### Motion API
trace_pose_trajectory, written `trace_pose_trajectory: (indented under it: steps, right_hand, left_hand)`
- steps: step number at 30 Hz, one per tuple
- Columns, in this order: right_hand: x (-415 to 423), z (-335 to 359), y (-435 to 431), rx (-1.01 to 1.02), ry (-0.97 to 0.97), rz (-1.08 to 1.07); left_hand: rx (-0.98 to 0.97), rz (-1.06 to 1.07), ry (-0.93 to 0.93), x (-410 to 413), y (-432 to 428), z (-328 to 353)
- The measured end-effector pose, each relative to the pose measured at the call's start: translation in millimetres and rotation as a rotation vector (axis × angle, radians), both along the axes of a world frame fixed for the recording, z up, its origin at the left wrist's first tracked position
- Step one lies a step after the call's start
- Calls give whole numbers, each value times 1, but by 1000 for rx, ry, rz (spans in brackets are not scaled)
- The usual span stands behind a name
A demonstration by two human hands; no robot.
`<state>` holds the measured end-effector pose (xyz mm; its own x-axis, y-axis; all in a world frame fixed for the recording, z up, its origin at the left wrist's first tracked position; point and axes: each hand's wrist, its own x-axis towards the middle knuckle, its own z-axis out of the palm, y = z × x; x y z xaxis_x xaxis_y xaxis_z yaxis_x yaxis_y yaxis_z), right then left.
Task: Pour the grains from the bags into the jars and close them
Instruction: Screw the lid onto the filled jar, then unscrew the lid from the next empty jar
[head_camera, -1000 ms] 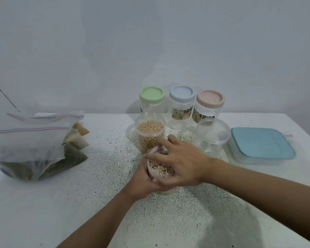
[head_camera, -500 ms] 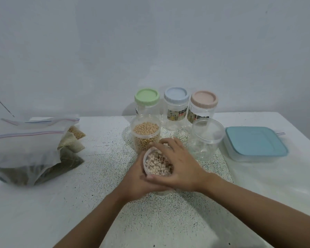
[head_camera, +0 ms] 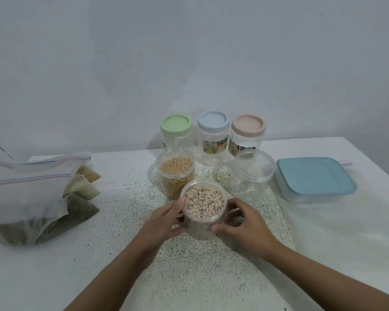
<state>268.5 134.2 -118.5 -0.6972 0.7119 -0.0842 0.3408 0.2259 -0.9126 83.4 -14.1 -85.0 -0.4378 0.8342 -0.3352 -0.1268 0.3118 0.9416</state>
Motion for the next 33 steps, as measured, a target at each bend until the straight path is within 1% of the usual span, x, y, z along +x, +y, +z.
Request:
trace_pose_trajectory:
  steps: [4,8,10,15,19,20,21,22,24,25,27,29,30,31,33]
  right_hand:
    - [2,3,12,-169,30,-165]
    - [-8,9,17,-419,89,-234]
    - [-16,13,19,-513,118,-254]
    - [-32,17,24,-561,95,-236]
    - [-34,26,27,-531,39,-188]
    - [-32,32,26,-471,26,-163]
    - [-30,38,25,-351,3,-138]
    - [-27,45,25,-169,-36,-114]
    - [-22,61,29,292,-119,-72]
    - [-20,70,32,491,-126,-56]
    - [-18,85,42,765,-72,-63]
    - [-15,93,60,943,-52,-101]
    - [-13,94,70,1010,-86,-118]
    - [-11,91,82,1042,-158,-120]
    - [-7,82,97,970,-364,-78]
  left_hand:
    - [68,88,-153,16,24,5]
    - [118,141,-312,22,43,11]
    - [135,147,-346,23,50,12]
    - [150,183,-338,24,67,12]
    - [142,176,-305,24,76,9]
    - [133,171,-285,23,77,9]
    - [114,160,-253,21,77,8]
    - [79,136,-199,19,77,9]
    - [-8,71,-45,11,76,11]
    - [-37,59,22,7,74,15]
    - [-49,80,114,0,72,20]
    - [-19,81,182,-5,68,25]
    - [3,66,202,-5,66,26]
    - [26,42,211,-5,65,27]
    - [66,-7,201,-1,64,28]
